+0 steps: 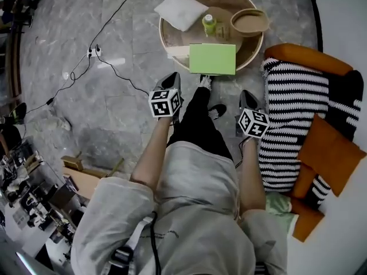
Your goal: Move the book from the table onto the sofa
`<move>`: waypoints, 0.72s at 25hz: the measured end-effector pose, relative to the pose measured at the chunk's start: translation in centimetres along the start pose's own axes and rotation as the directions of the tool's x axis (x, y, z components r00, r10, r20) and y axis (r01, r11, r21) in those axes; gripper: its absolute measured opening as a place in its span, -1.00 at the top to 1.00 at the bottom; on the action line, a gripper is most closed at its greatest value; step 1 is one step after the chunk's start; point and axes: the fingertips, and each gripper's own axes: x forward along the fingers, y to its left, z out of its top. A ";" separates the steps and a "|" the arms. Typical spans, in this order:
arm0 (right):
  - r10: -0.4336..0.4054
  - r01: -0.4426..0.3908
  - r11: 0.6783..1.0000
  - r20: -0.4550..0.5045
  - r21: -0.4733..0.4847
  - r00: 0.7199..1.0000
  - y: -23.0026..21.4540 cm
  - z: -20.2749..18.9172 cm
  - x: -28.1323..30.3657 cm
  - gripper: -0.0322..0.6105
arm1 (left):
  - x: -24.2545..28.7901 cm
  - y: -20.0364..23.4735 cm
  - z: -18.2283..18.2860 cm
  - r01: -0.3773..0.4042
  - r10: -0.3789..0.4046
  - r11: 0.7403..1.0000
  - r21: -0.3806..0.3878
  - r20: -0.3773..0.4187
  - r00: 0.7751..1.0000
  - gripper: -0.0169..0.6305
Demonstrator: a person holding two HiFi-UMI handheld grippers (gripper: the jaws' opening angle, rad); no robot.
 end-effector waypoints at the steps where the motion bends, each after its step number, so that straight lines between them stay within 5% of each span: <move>1: -0.006 0.006 1.000 -0.015 -0.002 1.000 -0.6 -0.2 0.4 0.88 | 0.9 0.2 -0.4 0.000 0.000 1.000 -0.008 -0.009 1.000 0.92; 18: 0.037 -0.040 0.999 -0.235 -0.005 0.971 -3.8 -0.6 16.5 0.88 | 16.8 2.7 -5.7 0.075 -0.108 0.987 -0.145 -0.234 0.966 0.92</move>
